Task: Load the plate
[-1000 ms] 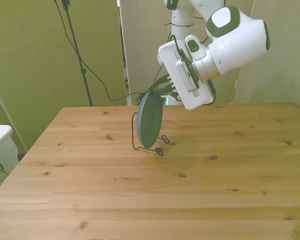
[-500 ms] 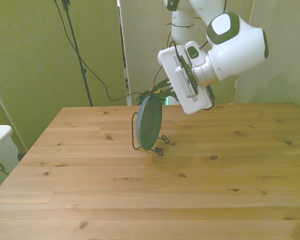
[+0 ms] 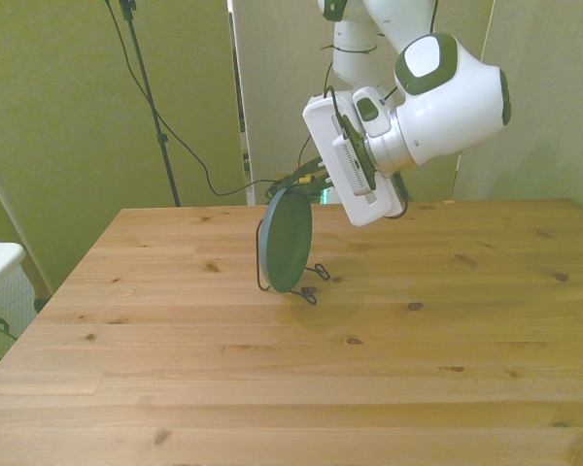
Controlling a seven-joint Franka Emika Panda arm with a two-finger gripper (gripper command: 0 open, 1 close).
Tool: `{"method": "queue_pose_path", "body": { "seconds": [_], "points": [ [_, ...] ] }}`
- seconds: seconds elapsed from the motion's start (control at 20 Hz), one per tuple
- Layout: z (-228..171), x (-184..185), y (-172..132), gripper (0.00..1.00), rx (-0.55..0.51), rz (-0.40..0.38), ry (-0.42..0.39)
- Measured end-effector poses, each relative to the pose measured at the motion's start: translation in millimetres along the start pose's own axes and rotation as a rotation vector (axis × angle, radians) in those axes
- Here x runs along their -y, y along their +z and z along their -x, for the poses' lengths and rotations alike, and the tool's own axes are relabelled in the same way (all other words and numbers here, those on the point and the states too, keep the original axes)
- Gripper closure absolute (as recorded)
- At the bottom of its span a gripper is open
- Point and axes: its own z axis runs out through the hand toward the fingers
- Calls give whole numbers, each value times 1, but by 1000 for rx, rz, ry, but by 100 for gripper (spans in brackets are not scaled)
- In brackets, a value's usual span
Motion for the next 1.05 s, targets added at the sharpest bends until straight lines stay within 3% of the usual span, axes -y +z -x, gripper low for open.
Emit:
{"method": "queue_pose_path", "body": {
  "seconds": [0.7, 0.9, 1.05],
  "points": [
    [8, -5, 30, 0, -24, 52, 8],
    [-17, -30, 6, 0, 1, -27, 64],
    [-44, -69, -25, 0, 101, -134, 81]
  ]
}}
